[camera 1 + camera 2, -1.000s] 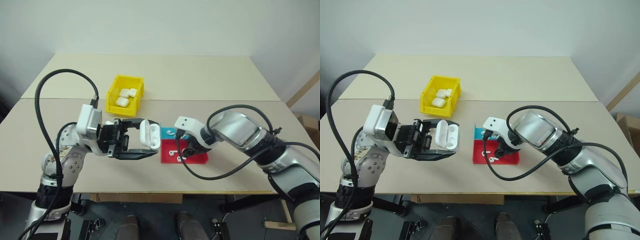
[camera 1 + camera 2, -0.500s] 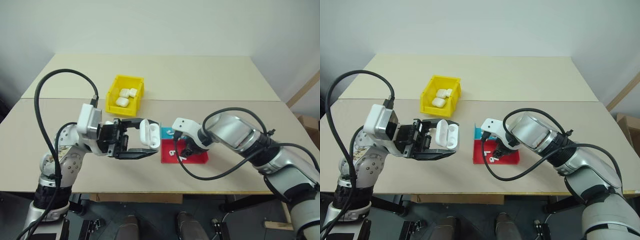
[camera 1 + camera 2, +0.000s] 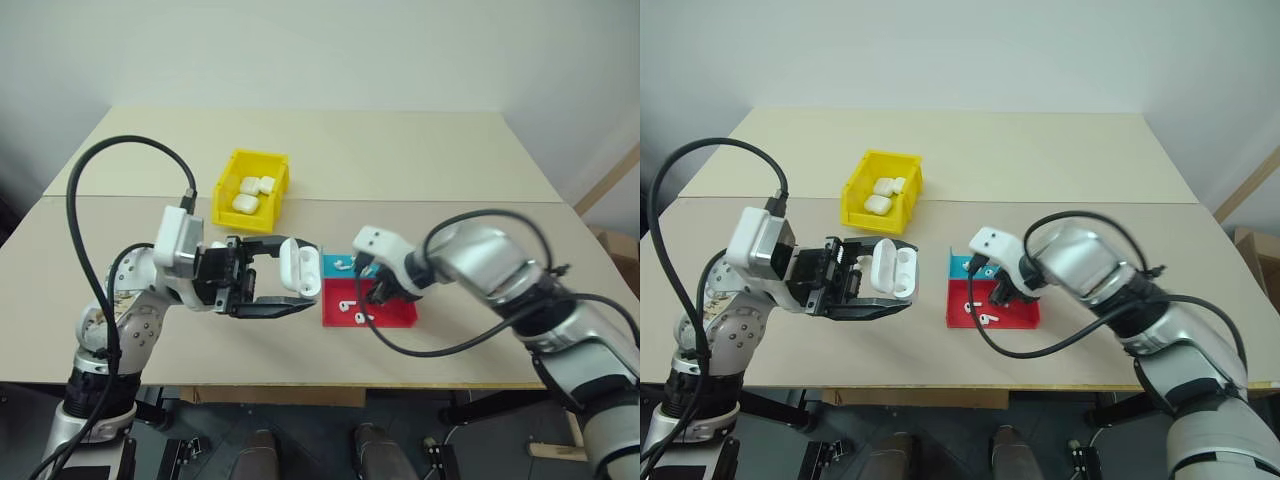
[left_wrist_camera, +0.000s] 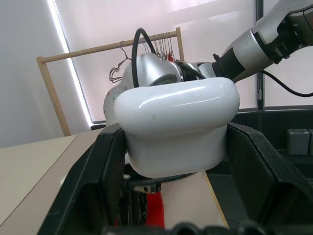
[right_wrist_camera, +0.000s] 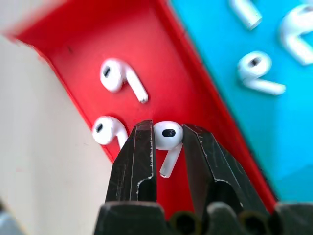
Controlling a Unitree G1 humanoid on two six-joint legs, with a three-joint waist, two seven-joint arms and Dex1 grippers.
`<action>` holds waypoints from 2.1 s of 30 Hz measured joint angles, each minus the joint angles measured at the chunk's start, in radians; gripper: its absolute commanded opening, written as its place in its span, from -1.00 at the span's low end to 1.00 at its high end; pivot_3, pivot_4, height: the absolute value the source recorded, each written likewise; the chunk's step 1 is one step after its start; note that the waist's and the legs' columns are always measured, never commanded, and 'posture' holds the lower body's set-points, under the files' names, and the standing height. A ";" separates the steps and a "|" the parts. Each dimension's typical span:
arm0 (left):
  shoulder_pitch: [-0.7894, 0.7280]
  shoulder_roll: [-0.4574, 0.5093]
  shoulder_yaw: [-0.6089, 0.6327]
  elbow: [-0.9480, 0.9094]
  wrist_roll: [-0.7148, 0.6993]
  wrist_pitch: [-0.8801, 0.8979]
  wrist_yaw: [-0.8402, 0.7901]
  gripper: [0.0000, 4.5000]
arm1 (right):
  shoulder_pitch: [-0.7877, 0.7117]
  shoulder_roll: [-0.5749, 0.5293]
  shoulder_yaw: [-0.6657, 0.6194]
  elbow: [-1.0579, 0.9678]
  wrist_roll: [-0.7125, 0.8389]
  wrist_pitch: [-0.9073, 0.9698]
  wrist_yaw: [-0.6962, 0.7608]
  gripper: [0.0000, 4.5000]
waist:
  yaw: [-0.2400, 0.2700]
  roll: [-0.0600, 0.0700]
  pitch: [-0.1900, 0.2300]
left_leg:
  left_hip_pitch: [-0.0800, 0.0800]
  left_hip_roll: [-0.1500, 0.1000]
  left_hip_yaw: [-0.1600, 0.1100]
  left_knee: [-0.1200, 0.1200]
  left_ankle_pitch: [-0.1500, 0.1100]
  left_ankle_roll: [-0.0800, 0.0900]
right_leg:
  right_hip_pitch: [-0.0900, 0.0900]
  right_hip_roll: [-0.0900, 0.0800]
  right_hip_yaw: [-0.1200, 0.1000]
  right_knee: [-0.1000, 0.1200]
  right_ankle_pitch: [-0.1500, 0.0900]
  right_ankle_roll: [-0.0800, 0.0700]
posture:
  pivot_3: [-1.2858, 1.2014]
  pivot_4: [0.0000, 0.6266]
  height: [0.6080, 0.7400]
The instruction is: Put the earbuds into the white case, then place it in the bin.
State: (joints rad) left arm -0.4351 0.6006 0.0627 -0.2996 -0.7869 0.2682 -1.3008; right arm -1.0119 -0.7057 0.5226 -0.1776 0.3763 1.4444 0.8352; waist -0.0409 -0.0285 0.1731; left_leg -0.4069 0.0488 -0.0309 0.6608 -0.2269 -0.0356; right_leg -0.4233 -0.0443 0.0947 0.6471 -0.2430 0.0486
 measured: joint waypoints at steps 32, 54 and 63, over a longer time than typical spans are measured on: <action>-0.161 -0.001 -0.029 0.135 0.003 0.040 -0.142 0.26 | 0.388 0.315 -0.654 -0.464 0.451 -0.625 -0.132 -0.73 | -0.004 0.000 0.000 | 0.002 0.000 0.000 -0.001 0.000 0.000 | 0.001 0.001 0.000 0.000 0.000 0.001 | 0.03 -0.52 1.00; -0.236 -0.011 -0.043 0.270 0.028 0.039 -0.227 0.26 | 0.395 0.326 -0.522 -0.425 0.447 -0.718 -0.163 -0.73 | -0.004 0.000 0.000 | 0.001 0.000 0.000 -0.001 0.000 0.000 | 0.001 0.001 0.000 0.000 0.000 0.001 | 0.03 -0.52 1.00; -0.222 -0.020 -0.043 0.269 0.039 0.035 -0.242 0.26 | 0.403 0.324 -0.495 -0.401 0.406 -0.742 -0.164 -0.73 | -0.004 0.000 0.000 | 0.001 0.000 0.000 -0.001 0.000 0.000 | 0.001 0.001 0.000 0.000 0.000 0.001 | 0.03 -0.52 1.00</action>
State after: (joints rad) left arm -0.6570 0.5805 0.0201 -0.0302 -0.7475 0.3032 -1.5432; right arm -0.6093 -0.3822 0.0278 -0.5785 0.7822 0.7021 0.6709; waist -0.0447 -0.0285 0.1730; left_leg -0.4055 0.0492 -0.0309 0.6600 -0.2269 -0.0355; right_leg -0.4221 -0.0435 0.0950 0.6473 -0.2434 0.0492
